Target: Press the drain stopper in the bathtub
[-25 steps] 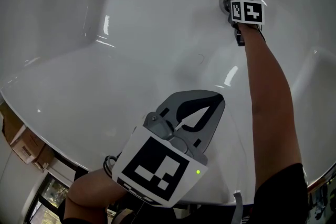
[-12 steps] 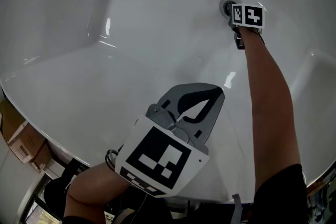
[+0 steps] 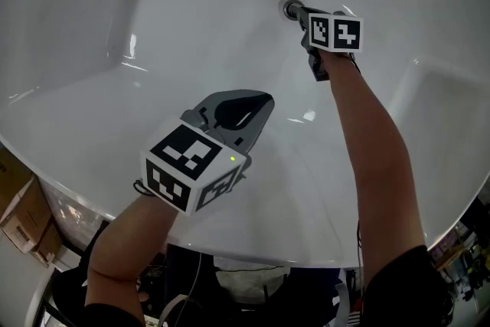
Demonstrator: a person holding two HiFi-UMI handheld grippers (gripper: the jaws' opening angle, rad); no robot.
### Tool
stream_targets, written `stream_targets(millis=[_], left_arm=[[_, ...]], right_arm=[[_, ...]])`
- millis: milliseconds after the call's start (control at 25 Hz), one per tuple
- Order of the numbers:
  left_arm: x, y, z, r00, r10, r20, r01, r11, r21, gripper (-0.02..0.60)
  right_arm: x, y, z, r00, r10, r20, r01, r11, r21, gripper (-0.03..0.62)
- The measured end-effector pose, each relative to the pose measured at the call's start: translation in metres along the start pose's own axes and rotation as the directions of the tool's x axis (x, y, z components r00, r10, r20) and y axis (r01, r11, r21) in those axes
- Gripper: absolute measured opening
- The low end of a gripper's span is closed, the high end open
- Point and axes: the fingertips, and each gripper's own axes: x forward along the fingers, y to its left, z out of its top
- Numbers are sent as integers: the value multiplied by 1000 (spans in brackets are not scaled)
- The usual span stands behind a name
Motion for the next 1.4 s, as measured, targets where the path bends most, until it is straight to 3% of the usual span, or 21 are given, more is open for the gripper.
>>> stream_targets(millis=[200, 360, 840, 1040, 1400], left_arm=[[4, 23, -16, 998, 52, 18, -53, 998, 17, 3], [-5, 16, -14, 996, 83, 9, -84, 995, 58, 3], [-60, -74, 37, 995, 21, 100, -26, 999, 45, 3], [-95, -99, 49, 992, 39, 117, -45, 998, 49, 3], [-161, -161, 83, 985, 31, 168, -43, 997, 65, 3]], right_arm=[[-63, 26, 2, 999, 32, 29, -32, 999, -13, 12], [-117, 48, 13, 996, 62, 69, -60, 998, -28, 12], [-283, 106, 23, 968, 105, 229, -105, 994, -14, 12], [-347, 136, 19, 959, 96, 266, -98, 995, -6, 12], [-456, 200, 51, 909, 112, 401, -116, 993, -16, 12]])
